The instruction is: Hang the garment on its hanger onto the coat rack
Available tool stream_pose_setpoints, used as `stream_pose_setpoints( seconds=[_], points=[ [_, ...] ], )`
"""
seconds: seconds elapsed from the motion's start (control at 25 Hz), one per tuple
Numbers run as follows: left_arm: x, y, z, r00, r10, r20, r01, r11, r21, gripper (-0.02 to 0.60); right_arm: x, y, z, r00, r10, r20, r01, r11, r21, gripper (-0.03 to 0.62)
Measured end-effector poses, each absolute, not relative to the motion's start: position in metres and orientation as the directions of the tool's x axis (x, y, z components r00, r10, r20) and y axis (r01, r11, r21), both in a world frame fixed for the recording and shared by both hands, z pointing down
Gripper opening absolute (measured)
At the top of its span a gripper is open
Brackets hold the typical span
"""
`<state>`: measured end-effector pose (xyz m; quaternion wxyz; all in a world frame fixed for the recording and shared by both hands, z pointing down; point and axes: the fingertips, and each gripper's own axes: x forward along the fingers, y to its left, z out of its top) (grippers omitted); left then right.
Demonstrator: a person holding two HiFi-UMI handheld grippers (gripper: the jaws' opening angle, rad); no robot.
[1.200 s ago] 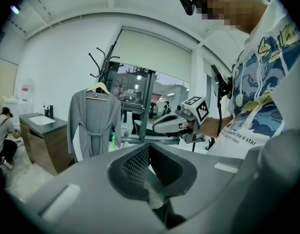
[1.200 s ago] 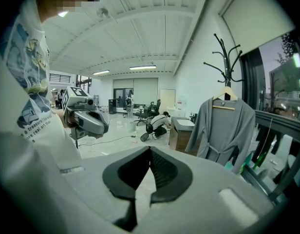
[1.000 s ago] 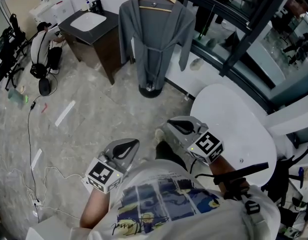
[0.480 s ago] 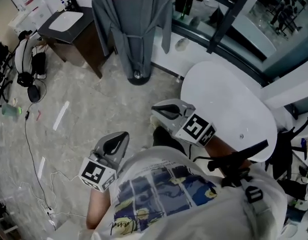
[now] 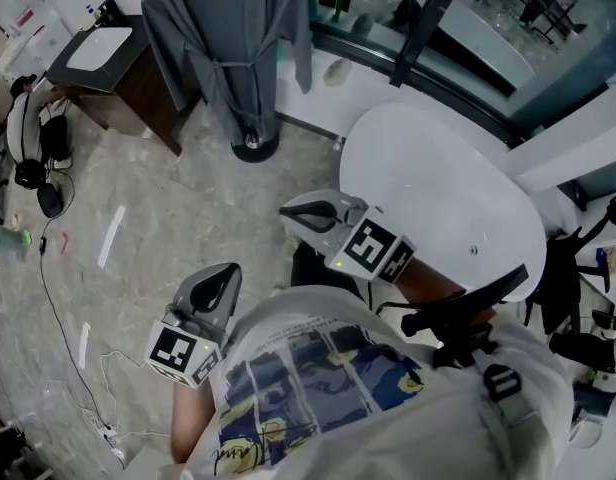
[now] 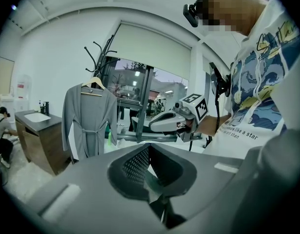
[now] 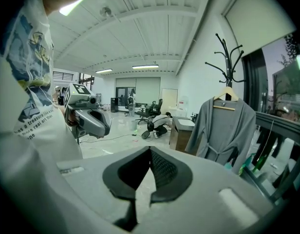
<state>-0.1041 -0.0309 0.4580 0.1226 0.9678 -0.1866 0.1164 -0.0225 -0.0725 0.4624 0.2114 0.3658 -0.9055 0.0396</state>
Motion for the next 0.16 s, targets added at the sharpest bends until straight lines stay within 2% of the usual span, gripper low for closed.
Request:
stream_pose_setpoints(
  seconds=[0.16],
  points=[
    [-0.0911,-0.0376,0.4588,0.907,-0.324,0.268,-0.381,-0.904,0.196,0.003,-0.0103,-0.0800,0.4622,-0.643,-0.645,0.413,-0.679,0.729,0.081,0.002]
  ],
)
